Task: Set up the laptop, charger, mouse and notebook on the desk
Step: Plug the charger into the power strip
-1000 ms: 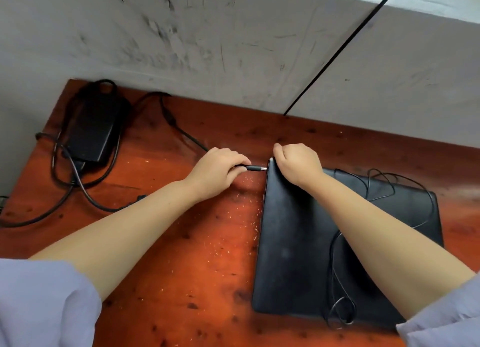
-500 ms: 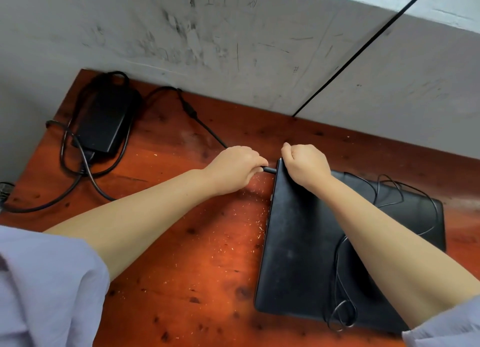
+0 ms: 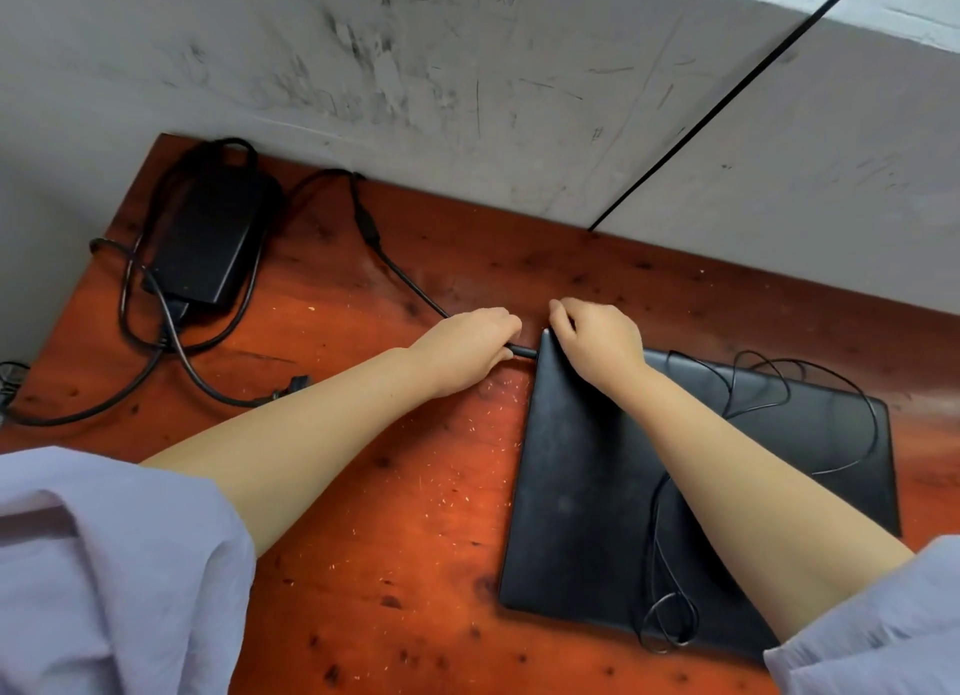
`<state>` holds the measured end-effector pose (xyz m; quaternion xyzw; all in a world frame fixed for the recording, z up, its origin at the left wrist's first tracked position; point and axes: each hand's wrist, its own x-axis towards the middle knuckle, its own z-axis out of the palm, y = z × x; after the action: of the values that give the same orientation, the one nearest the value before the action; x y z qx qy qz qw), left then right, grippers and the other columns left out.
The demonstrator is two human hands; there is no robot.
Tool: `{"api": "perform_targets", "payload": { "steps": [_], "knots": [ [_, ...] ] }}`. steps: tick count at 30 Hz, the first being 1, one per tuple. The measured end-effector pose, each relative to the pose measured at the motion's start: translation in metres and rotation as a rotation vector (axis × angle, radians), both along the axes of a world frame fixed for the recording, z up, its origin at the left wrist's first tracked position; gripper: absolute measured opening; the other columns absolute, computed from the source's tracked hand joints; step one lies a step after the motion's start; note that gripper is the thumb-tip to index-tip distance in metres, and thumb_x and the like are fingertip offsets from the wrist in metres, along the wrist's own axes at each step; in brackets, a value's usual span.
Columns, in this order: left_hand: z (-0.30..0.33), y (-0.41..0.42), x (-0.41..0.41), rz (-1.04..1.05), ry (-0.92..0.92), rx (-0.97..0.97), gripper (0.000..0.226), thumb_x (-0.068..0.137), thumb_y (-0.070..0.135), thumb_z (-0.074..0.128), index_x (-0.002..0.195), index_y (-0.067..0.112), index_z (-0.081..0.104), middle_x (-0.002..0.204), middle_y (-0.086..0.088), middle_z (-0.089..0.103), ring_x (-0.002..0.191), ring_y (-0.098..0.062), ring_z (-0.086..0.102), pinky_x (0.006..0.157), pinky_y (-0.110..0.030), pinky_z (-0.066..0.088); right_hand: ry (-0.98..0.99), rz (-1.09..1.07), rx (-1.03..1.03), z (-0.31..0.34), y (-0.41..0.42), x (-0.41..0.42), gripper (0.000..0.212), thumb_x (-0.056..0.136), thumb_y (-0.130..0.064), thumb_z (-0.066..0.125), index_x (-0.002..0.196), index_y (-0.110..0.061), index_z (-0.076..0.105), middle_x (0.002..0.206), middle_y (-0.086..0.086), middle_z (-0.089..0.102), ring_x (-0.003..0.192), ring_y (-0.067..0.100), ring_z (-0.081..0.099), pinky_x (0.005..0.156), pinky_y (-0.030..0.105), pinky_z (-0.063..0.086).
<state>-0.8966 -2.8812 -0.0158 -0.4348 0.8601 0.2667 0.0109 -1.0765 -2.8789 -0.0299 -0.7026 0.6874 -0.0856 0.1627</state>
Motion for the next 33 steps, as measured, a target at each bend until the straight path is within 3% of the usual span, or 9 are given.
{"api": "perform_targets", "payload": {
  "steps": [3,9,14,22,26,29,33],
  "knots": [
    [-0.005,0.005,-0.002,-0.011,-0.068,-0.110,0.017,0.095,0.019,0.049,0.102,0.003,0.051,0.109,-0.015,0.051,0.098,-0.035,0.054,0.077,-0.043,0.043,0.024,0.073,-0.057,0.001,0.005,-0.003,0.035,0.094,-0.025,0.044,0.065,-0.008,0.052,0.074,0.012,0.059,0.080,0.032,0.055,0.058,0.034,0.036],
    [0.001,0.013,-0.008,0.019,-0.234,-0.223,0.027,0.093,0.025,0.048,0.114,0.009,0.050,0.118,-0.010,0.052,0.112,-0.031,0.046,0.083,-0.040,0.039,0.014,0.083,-0.118,0.021,0.014,-0.010,0.029,0.092,-0.019,0.050,0.073,0.000,0.059,0.078,0.016,0.054,0.075,0.035,0.054,0.056,0.031,0.032],
    [0.013,0.052,0.014,0.177,-0.114,-0.257,0.033,0.092,0.030,0.048,0.120,0.013,0.049,0.117,-0.008,0.053,0.110,-0.029,0.048,0.087,-0.038,0.037,-0.001,0.177,-0.164,0.042,0.035,0.035,0.025,0.091,-0.017,0.051,0.075,-0.001,0.062,0.076,0.014,0.055,0.071,0.035,0.054,0.058,0.037,0.040],
    [0.023,0.135,0.160,0.616,-0.039,-0.310,0.022,0.089,0.024,0.053,0.106,0.014,0.062,0.101,-0.006,0.062,0.098,-0.028,0.056,0.082,-0.040,0.042,-0.133,0.493,-0.054,0.055,0.062,0.189,0.019,0.090,-0.018,0.050,0.083,-0.003,0.058,0.085,0.018,0.058,0.081,0.038,0.058,0.063,0.039,0.041],
    [0.016,0.179,0.219,0.840,-0.112,-0.317,0.031,0.087,0.026,0.057,0.116,0.015,0.059,0.107,-0.006,0.061,0.101,-0.028,0.056,0.084,-0.040,0.043,0.170,0.499,0.162,0.043,0.069,0.262,0.029,0.091,-0.033,0.050,0.103,-0.008,0.055,0.105,0.013,0.063,0.097,0.037,0.060,0.066,0.036,0.040],
    [0.005,0.210,0.242,0.949,-0.205,-0.244,0.051,0.088,0.040,0.055,0.132,0.016,0.047,0.121,-0.005,0.054,0.111,-0.026,0.051,0.088,-0.039,0.041,0.441,0.508,0.216,0.036,0.071,0.285,0.026,0.090,-0.017,0.053,0.114,-0.009,0.053,0.117,0.011,0.061,0.106,0.034,0.059,0.073,0.034,0.043],
    [-0.012,0.234,0.252,1.057,-0.248,-0.151,0.068,0.085,0.054,0.052,0.139,0.016,0.034,0.131,-0.004,0.045,0.117,-0.025,0.044,0.092,-0.038,0.039,0.601,0.527,0.205,0.039,0.066,0.286,0.034,0.086,-0.002,0.046,0.119,-0.008,0.050,0.119,0.011,0.060,0.109,0.032,0.058,0.073,0.034,0.044]
  ]
}}
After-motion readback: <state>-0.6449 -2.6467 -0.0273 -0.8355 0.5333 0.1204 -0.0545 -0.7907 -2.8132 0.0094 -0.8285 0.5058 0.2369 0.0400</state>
